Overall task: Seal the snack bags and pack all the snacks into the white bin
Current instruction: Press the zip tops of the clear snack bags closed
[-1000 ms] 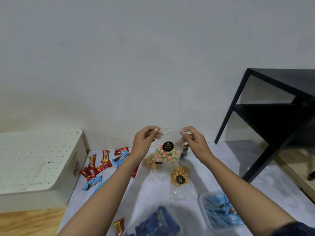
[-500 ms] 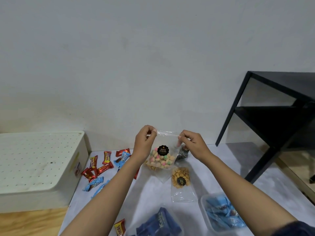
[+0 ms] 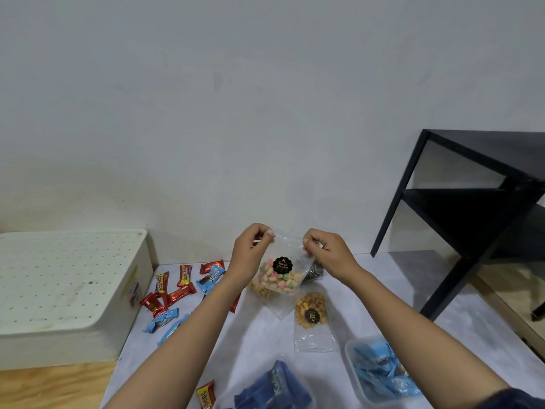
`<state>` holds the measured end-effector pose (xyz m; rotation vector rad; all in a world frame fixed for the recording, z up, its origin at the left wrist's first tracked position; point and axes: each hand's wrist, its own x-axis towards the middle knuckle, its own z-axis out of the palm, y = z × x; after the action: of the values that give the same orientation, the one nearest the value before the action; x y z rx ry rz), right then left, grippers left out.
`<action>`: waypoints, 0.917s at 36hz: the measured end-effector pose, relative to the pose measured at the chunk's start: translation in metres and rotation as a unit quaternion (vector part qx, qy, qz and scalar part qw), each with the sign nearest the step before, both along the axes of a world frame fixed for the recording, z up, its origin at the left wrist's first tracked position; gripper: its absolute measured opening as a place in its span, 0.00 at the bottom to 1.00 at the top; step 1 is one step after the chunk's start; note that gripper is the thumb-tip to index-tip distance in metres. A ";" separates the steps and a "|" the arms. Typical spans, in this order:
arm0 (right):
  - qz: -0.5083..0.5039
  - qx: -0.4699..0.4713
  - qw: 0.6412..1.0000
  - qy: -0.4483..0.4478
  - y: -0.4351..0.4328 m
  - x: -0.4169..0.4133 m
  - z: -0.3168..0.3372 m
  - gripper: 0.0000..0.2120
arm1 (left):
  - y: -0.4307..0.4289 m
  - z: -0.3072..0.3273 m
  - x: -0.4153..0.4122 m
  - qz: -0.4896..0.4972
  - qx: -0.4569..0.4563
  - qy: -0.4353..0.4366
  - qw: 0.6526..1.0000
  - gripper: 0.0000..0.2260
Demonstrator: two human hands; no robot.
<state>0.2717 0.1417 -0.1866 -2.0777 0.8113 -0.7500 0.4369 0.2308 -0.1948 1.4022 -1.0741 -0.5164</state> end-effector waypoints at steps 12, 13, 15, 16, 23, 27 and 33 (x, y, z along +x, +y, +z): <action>0.017 0.045 0.999 -0.003 0.007 0.000 0.003 0.10 | 0.006 0.000 -0.004 -0.005 0.010 0.006 1.000 0.06; 0.012 0.039 0.999 0.005 0.008 0.000 0.003 0.09 | 0.007 0.000 -0.004 -0.009 0.016 0.009 1.000 0.06; 0.005 0.030 0.999 0.011 0.008 0.000 0.003 0.08 | 0.010 -0.002 -0.005 -0.019 0.030 0.020 0.999 0.06; 0.003 0.030 0.999 0.011 0.009 0.000 0.002 0.08 | 0.011 -0.003 -0.005 -0.025 0.034 0.028 0.999 0.07; 0.005 0.043 0.999 0.033 0.009 0.002 -0.005 0.07 | 0.016 -0.007 -0.002 -0.051 0.068 0.014 0.996 0.04; 0.004 0.041 0.999 0.034 0.011 0.003 -0.004 0.04 | 0.016 -0.007 -0.003 -0.049 0.077 -0.005 0.996 0.02; 0.042 0.021 0.997 0.069 0.013 0.007 0.000 0.04 | 0.016 -0.006 -0.009 -0.063 0.082 -0.008 0.995 0.02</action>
<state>0.2791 0.1548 -0.1863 -2.1287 0.8013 -0.5443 0.4279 0.2469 -0.2006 1.4898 -1.1580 -0.6990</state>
